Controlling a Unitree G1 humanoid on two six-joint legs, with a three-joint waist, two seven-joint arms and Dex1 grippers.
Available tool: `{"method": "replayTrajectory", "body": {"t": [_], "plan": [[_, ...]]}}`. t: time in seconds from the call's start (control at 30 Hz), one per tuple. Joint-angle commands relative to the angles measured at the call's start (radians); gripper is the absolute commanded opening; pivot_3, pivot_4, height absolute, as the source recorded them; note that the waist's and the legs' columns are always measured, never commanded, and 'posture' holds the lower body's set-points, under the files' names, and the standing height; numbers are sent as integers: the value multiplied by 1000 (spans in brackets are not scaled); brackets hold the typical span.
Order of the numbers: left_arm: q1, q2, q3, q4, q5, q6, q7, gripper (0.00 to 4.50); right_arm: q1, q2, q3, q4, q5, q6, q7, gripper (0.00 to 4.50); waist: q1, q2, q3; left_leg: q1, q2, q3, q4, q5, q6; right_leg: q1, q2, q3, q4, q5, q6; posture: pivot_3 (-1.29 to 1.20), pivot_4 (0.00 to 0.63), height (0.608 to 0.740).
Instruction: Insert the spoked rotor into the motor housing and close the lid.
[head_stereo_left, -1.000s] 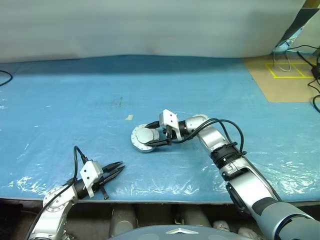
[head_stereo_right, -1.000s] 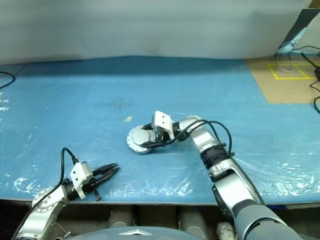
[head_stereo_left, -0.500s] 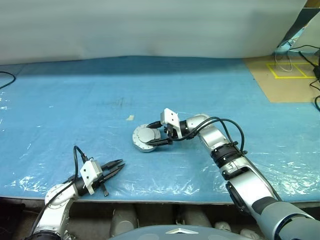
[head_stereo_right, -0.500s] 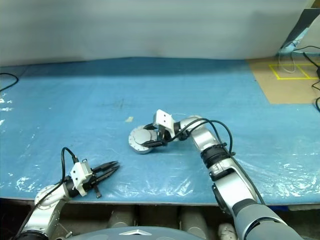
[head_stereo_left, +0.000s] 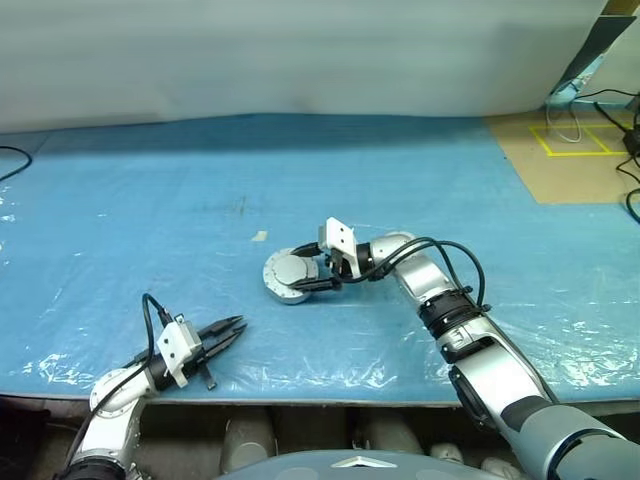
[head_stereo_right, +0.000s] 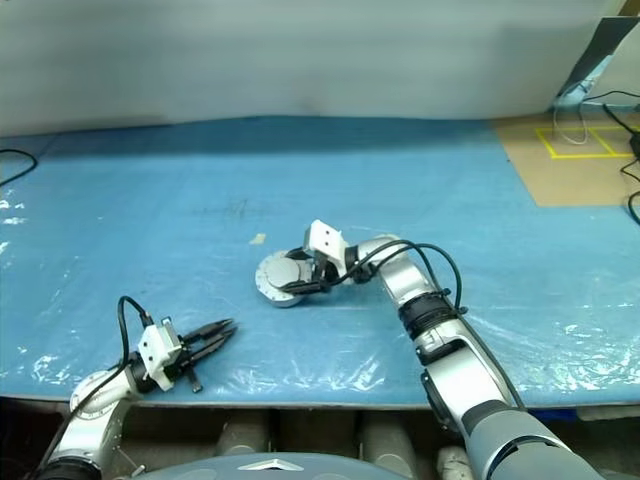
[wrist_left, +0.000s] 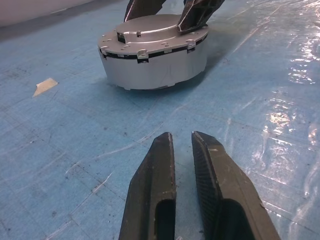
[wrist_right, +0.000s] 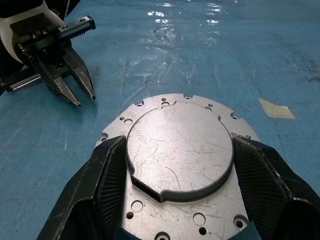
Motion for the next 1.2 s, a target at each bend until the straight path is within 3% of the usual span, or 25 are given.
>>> {"method": "replayTrajectory", "body": {"t": [0.03,0.13,0.6,0.87,1.2], "plan": [[24,0,9,-10,-39,74,-9,643,11,22,9,54,-29,52,-45,2972,-2,0,0,0,0,0,0,0,0,0,0,0,0,0,0,0,150,740],[36,0,13,-43,-65,103,-19,643,9,33,-15,38,3,103,-28,2972,-3,-1,0,0,0,0,0,0,0,-1,0,0,0,0,0,0,150,740],[53,5,21,-112,-57,165,-20,643,34,3,63,98,-104,-24,-67,2972,-4,-4,-2,0,0,2,-3,0,0,-2,0,2,-3,0,0,0,150,740],[41,1,26,-115,-50,177,-14,643,22,-10,64,97,-77,148,-27,2972,-3,-5,-3,2,-1,2,-6,0,0,-2,0,2,-3,0,1,0,150,740],[22,-6,26,-110,-45,189,-5,643,36,-47,85,113,-129,165,-89,2972,0,-9,-6,4,-1,0,-10,0,0,-2,0,3,-4,-1,1,0,150,740]]}}
